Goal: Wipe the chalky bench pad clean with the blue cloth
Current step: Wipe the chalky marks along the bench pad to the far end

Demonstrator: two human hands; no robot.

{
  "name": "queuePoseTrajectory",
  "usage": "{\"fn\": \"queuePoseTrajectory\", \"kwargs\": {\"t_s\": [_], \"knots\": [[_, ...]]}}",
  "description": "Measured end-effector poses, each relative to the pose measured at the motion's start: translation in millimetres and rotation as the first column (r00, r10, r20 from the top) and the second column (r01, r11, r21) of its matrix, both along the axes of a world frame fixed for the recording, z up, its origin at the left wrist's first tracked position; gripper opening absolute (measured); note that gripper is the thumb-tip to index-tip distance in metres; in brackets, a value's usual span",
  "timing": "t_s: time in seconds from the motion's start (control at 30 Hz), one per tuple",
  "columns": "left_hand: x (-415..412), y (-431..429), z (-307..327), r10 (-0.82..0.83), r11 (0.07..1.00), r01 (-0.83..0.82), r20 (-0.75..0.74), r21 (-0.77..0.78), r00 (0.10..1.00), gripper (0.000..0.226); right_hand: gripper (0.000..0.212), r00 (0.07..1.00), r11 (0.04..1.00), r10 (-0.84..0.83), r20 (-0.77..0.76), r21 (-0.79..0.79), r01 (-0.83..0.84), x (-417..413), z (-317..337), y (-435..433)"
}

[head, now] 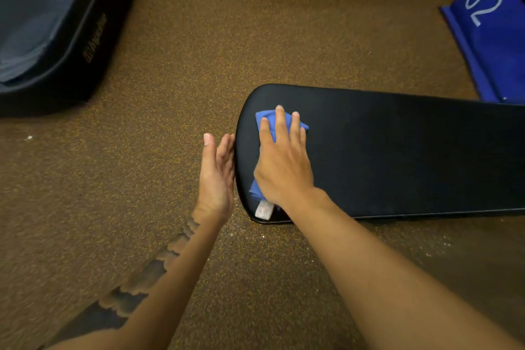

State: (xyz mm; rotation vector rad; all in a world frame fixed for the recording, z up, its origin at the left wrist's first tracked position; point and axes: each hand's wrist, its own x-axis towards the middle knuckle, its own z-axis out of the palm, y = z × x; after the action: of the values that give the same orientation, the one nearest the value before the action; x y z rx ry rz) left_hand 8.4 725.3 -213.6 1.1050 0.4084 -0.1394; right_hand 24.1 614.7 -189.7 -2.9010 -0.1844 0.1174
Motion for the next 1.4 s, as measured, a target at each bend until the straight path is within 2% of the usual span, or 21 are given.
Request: {"fn": "queuePoseTrajectory", "kwargs": {"t_s": [0.1,0.2,0.27,0.4,0.5,0.6,0.7,0.87,0.93,1.0,1.07,1.13,1.27,1.4], "knots": [[0,0,-2,0.003,1.0,-0.003,0.008,0.002,1.0,0.085,0.064,1.0,0.997,0.012,0.029,0.08,-0.015,1,1,9],[2,-1,-1,0.025,1.0,-0.025,-0.012,-0.014,1.0,0.08,0.063,0.986,0.97,0.134,0.101,0.192,-0.152,-33,-1,3],[3,-2,1,0.03,0.999,-0.031,-0.018,-0.027,0.999,0.082,0.062,0.973,0.96,0.196,0.124,0.177,-0.216,-59,-5,-14],[3,-1,4,0.011,1.0,-0.011,-0.024,-0.02,1.0,0.084,0.059,0.991,0.976,0.071,0.116,0.198,-0.093,-42,-4,-35],[3,1,2,0.009,1.0,-0.009,-0.02,-0.03,1.0,0.087,0.061,0.995,0.982,0.029,0.098,0.181,-0.047,10,0,-19],[3,3,-2,0.0,0.996,0.002,0.019,-0.085,1.0,0.084,0.055,0.985,0.975,0.139,0.099,0.158,-0.154,37,4,15],[2,5,2,-0.08,0.98,0.094,0.09,-0.173,0.993,0.086,0.046,0.949,0.953,0.275,0.152,0.089,-0.29,6,-2,34],[5,7,2,0.031,0.992,-0.034,-0.021,-0.121,0.999,0.079,0.05,0.915,0.932,0.359,0.181,-0.013,-0.363,-70,0,-7],[6,7,2,0.007,0.994,-0.01,-0.026,-0.104,1.0,0.079,0.054,0.933,0.945,0.32,0.166,0.009,-0.326,-66,-1,-27],[5,7,2,0.013,0.995,-0.017,-0.038,-0.102,0.999,0.08,0.057,0.969,0.975,0.196,0.149,0.079,-0.209,-42,-4,-33],[5,6,2,0.022,0.995,-0.025,-0.035,-0.094,0.999,0.08,0.059,0.985,0.987,0.086,0.153,0.12,-0.105,-10,-5,-23],[4,4,0,0.033,0.995,-0.035,-0.023,-0.095,0.999,0.079,0.057,0.989,0.986,0.048,0.139,0.149,-0.069,15,0,0],[4,6,-2,-0.027,0.986,0.027,0.005,-0.165,1.0,0.086,0.048,0.979,0.972,0.138,0.148,0.171,-0.163,-4,1,34],[6,6,2,0.028,0.99,-0.035,-0.055,-0.134,0.998,0.085,0.054,0.967,0.964,0.192,0.167,0.151,-0.218,-47,-4,-1]]}}
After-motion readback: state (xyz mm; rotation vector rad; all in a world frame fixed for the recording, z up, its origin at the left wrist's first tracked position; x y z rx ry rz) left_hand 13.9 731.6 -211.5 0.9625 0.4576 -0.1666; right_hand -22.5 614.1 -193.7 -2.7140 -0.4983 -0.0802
